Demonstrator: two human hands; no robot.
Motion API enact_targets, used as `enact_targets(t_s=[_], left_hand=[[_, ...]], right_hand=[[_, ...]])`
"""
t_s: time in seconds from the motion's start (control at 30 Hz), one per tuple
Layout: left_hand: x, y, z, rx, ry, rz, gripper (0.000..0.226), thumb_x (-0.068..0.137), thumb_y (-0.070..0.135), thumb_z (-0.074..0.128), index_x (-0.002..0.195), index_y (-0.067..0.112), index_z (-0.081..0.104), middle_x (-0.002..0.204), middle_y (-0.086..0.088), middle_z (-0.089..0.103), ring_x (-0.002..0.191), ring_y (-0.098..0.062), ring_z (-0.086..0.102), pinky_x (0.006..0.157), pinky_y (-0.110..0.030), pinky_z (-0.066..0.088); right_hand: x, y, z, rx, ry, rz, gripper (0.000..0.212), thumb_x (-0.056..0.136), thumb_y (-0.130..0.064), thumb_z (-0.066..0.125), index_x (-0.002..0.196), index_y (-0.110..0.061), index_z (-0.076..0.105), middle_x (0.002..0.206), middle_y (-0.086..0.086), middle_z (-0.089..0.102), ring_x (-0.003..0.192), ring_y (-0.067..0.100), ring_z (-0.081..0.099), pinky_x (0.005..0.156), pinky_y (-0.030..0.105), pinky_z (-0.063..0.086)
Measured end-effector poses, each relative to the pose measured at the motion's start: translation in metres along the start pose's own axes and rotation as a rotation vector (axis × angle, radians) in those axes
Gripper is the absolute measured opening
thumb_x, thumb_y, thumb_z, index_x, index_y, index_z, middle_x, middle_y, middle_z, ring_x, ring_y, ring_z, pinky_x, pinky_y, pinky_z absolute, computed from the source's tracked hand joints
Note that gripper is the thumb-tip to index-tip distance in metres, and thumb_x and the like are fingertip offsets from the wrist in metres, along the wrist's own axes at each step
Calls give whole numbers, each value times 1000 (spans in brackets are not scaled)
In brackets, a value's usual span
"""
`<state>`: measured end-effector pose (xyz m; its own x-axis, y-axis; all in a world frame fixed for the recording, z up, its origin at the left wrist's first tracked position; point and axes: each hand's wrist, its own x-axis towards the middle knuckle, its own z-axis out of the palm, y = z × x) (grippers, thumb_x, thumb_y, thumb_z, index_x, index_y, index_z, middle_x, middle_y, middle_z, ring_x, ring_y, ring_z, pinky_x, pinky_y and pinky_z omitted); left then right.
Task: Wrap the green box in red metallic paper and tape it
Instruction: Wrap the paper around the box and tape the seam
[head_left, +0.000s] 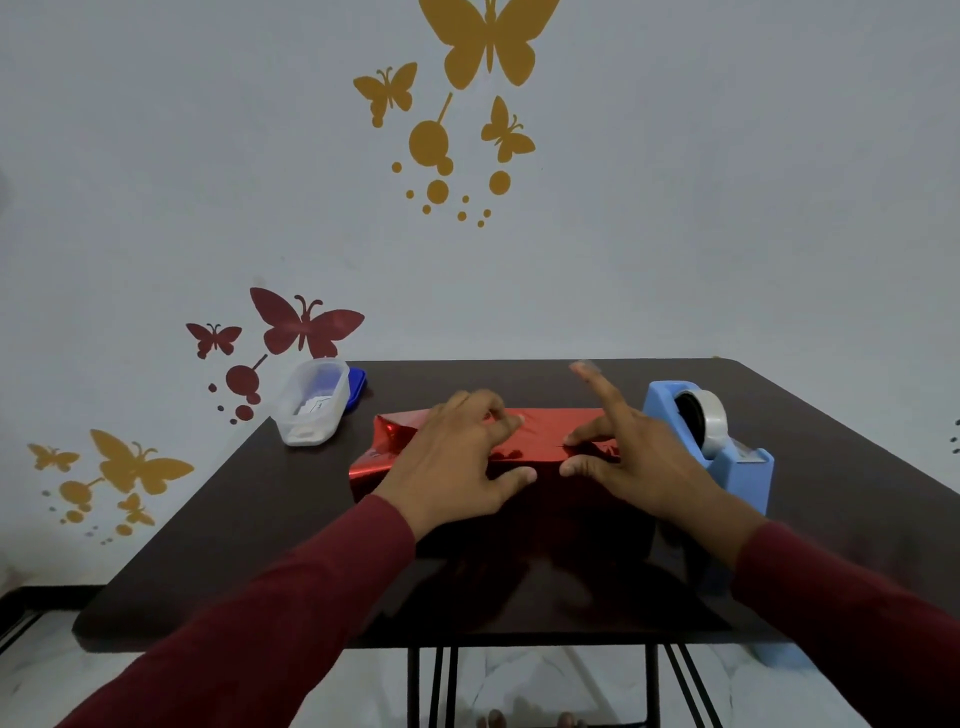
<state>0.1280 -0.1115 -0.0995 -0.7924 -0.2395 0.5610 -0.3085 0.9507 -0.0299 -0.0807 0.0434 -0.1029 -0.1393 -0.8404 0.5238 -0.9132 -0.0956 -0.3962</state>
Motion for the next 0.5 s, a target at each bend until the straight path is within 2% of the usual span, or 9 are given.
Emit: enact_targets(t_s=[0.07, 0.2, 0.3, 0.37, 0.4, 0.47, 0.5], left_hand=[[4, 2, 6, -34, -37, 11, 65, 91, 68, 53, 137, 25, 64, 126, 8, 56, 115, -12, 48, 101, -35, 46], [-3, 2, 15, -39, 20, -12, 51, 96, 57, 58, 135, 25, 68, 118, 9, 63, 111, -13, 55, 97, -35, 48], [-5, 6, 18, -6, 52, -27, 48, 97, 54, 60, 135, 25, 68, 111, 8, 65, 107, -14, 58, 94, -31, 46], [-7, 8, 20, -15, 68, -35, 46, 97, 52, 59, 133, 25, 69, 108, 9, 64, 105, -14, 58, 95, -33, 45], [-8, 7, 23, -19, 78, -39, 45, 98, 52, 59, 133, 25, 70, 107, 9, 64, 104, -15, 58, 95, -33, 45], [-9, 5, 27, -14, 97, -52, 45, 98, 53, 56, 131, 26, 71, 106, 10, 63, 102, -14, 58, 96, -33, 42], [-9, 4, 29, -8, 106, -57, 46, 98, 54, 53, 130, 27, 71, 105, 10, 63, 102, -14, 58, 97, -33, 41]], right_hand=[[0, 0, 0, -1, -6, 9, 109, 83, -60, 75, 151, -66, -9, 102, -22, 74, 118, 5, 61, 102, 28, 48], [0, 1, 1, -20, -1, 15, 110, 84, -55, 78, 153, -63, -8, 104, -21, 74, 119, 8, 60, 108, 30, 45], [-4, 1, 2, -17, 8, 71, 106, 83, -54, 79, 156, -58, 3, 109, -18, 74, 114, 3, 62, 103, 24, 46], [-11, -1, -2, -16, 57, 130, 98, 82, -49, 82, 154, -57, 17, 108, -16, 72, 106, -1, 64, 96, 19, 48], [-14, -2, -6, -12, 118, 144, 89, 82, -45, 83, 152, -55, 30, 108, -14, 70, 101, -2, 65, 93, 16, 48], [-17, -2, -17, -8, 277, 145, 60, 83, -38, 84, 137, -43, 59, 112, -7, 63, 96, -2, 63, 90, 6, 43], [-16, -3, -25, 10, 320, 157, 46, 83, -36, 84, 126, -39, 69, 116, -5, 57, 99, -1, 61, 92, 6, 42]])
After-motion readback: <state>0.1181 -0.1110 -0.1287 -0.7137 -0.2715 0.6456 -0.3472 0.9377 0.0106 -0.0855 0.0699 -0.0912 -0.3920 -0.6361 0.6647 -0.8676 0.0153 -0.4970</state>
